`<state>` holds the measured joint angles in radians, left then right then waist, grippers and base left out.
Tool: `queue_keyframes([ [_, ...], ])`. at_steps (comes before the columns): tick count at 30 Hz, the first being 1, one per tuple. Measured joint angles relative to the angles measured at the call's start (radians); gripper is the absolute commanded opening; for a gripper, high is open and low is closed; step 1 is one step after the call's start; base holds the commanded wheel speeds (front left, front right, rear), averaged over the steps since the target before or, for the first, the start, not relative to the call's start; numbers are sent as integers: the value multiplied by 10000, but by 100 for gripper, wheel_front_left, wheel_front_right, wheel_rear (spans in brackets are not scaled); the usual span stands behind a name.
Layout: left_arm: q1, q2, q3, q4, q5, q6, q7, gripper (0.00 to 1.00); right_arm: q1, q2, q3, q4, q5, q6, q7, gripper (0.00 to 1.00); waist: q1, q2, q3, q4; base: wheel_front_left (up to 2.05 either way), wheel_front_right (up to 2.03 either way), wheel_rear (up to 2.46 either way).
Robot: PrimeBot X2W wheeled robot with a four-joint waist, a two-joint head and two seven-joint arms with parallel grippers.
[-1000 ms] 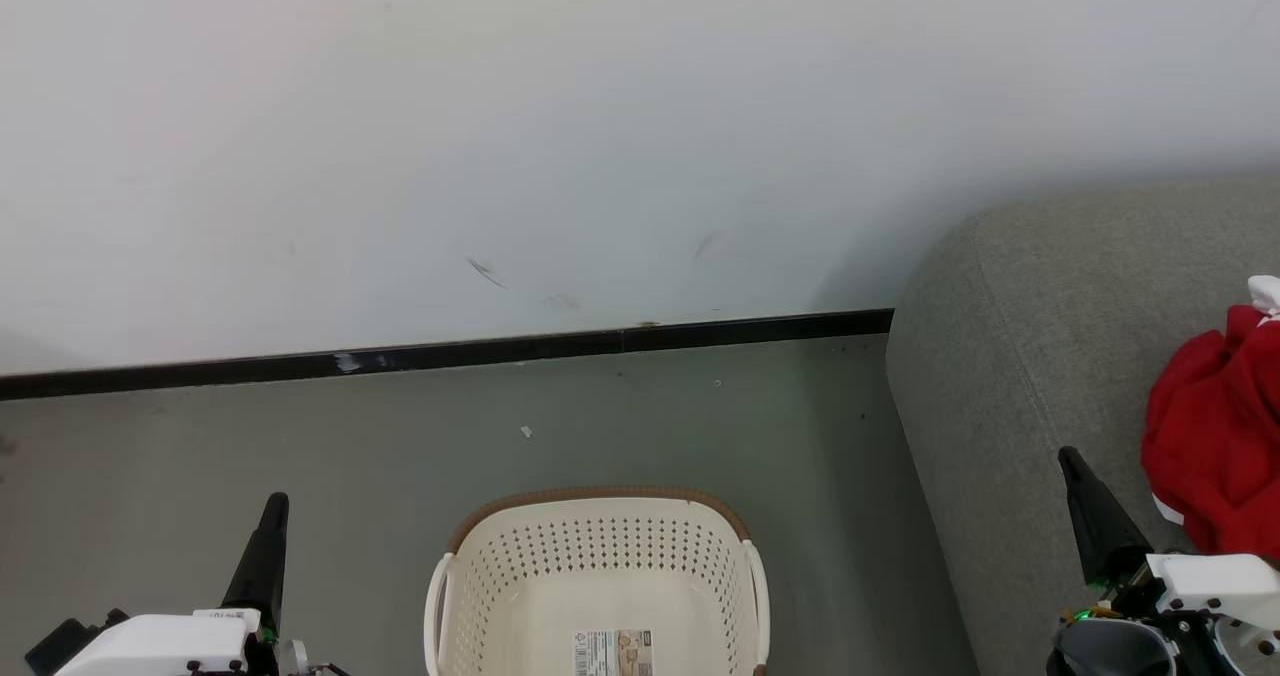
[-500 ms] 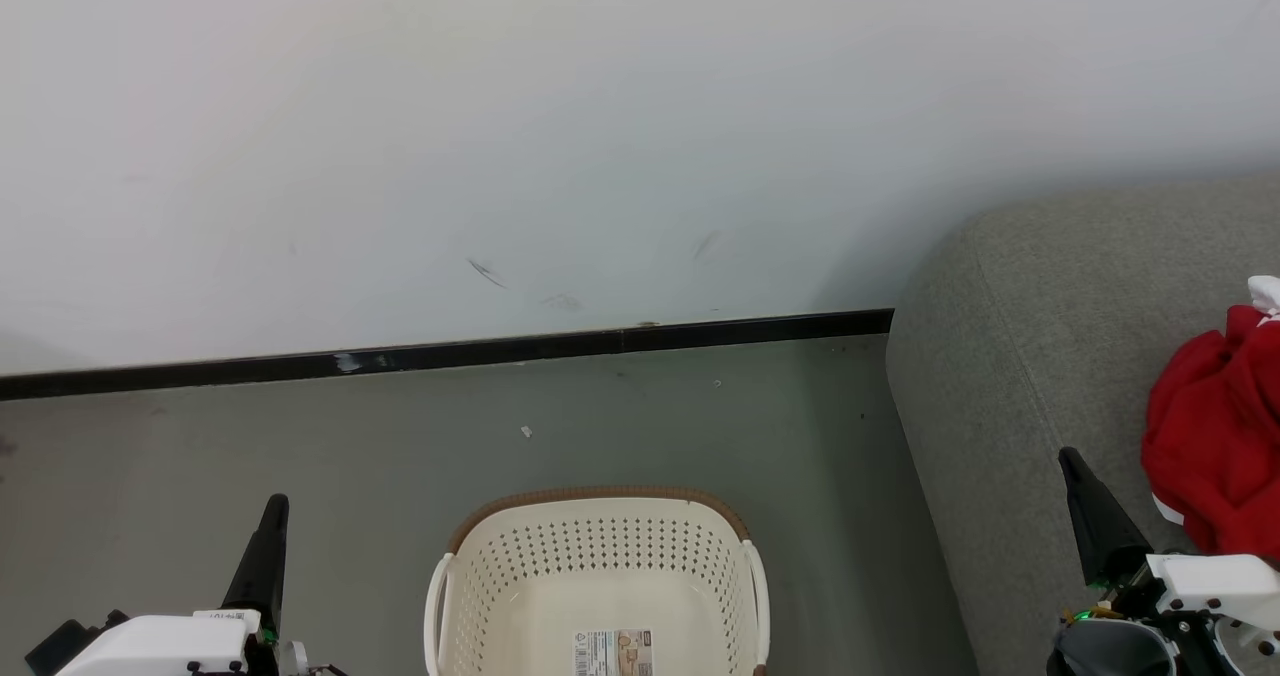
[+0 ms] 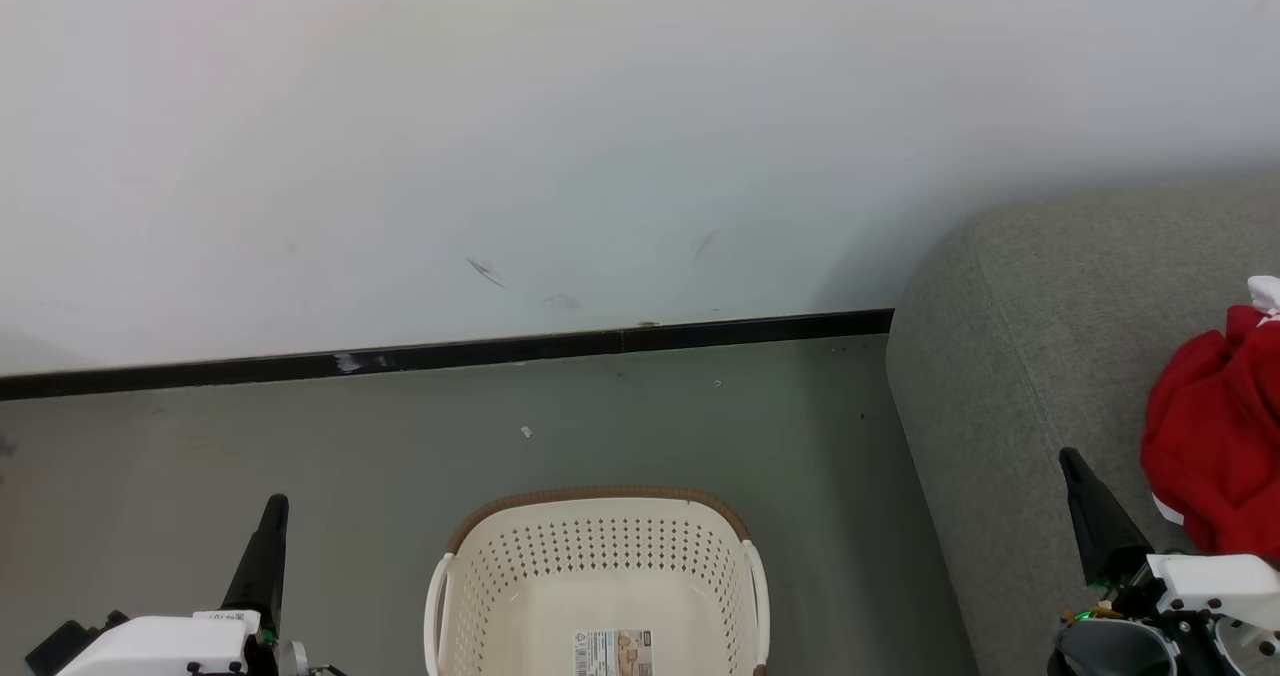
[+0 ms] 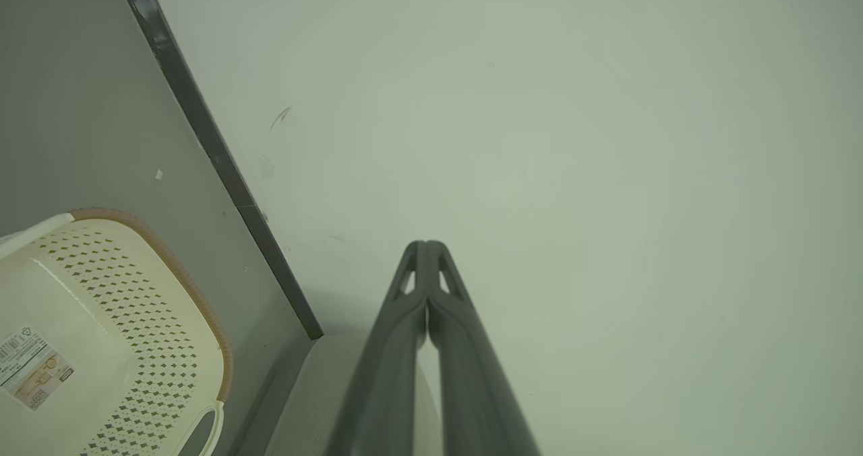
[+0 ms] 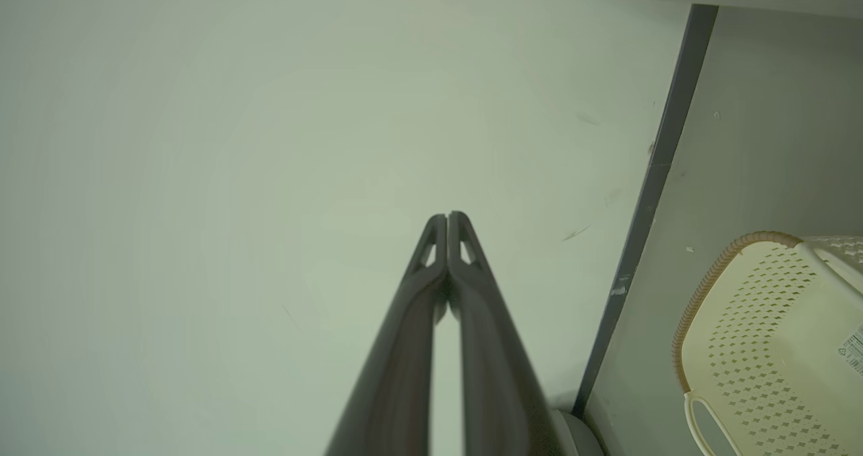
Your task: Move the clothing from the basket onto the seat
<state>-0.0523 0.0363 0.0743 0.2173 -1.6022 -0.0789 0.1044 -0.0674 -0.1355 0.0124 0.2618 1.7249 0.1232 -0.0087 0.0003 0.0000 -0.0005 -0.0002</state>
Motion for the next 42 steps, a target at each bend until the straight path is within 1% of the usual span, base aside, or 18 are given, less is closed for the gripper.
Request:
queue_keyframes([
  [42,-13,0,15,96,0,-42,0,0,-3,-19,6,12,2,0,0,0,-1,0,-1,0,0,0,0],
])
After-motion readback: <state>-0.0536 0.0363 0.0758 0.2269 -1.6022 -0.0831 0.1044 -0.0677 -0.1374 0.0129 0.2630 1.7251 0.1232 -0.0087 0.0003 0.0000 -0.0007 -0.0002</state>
